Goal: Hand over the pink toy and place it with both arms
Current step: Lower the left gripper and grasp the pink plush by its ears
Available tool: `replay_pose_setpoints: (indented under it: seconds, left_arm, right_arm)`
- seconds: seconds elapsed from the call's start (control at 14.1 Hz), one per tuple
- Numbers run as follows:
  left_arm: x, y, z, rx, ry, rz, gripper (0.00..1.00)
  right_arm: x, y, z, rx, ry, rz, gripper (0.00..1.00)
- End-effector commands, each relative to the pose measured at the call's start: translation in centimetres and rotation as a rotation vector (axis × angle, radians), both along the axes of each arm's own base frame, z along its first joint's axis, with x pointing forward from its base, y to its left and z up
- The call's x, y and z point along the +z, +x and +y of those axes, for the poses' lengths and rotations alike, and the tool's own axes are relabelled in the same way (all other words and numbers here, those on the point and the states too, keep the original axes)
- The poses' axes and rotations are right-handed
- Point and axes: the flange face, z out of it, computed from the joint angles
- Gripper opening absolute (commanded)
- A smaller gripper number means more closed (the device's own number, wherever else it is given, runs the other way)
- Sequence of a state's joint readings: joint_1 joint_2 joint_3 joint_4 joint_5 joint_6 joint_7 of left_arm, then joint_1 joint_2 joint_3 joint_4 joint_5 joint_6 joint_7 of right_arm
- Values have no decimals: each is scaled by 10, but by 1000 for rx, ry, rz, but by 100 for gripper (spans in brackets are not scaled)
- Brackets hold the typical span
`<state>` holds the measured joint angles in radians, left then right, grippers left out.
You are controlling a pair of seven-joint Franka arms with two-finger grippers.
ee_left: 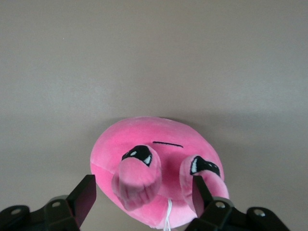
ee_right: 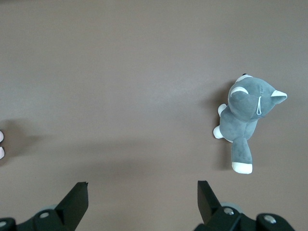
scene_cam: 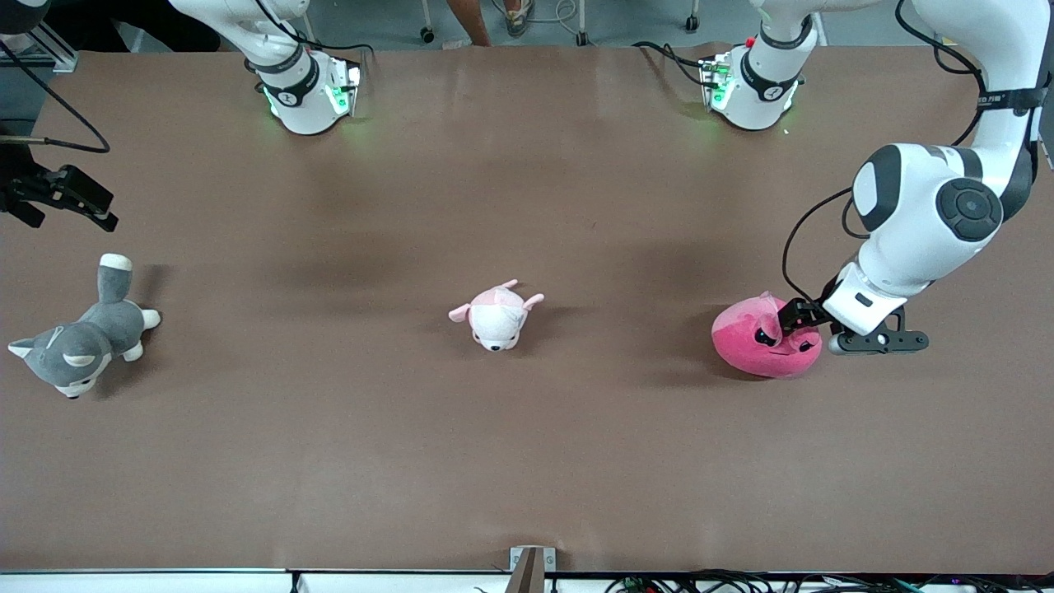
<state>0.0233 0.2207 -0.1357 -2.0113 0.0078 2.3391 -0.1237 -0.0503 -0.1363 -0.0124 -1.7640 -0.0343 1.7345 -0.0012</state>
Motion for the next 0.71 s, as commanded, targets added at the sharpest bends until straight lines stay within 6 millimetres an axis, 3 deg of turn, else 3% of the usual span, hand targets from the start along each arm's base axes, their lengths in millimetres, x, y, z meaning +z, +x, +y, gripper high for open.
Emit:
replay_pose_setpoints:
  seconds: [0.0, 0.21, 0.5, 0.64]
  left_arm:
    - [-1, 2, 4, 17, -5, -7, 81]
    - [-11, 4, 11, 29, -6, -3, 64]
    - [-8, 5, 10, 24, -6, -9, 11]
    - [-1, 6, 8, 14, -5, -22, 5]
  right_arm:
    - [4, -10, -2, 2, 5, -22, 100]
    - [14, -10, -1, 4, 4, -24, 100]
    - [18, -12, 0, 5, 5, -13, 100]
    - [20, -12, -1, 3, 5, -16, 100]
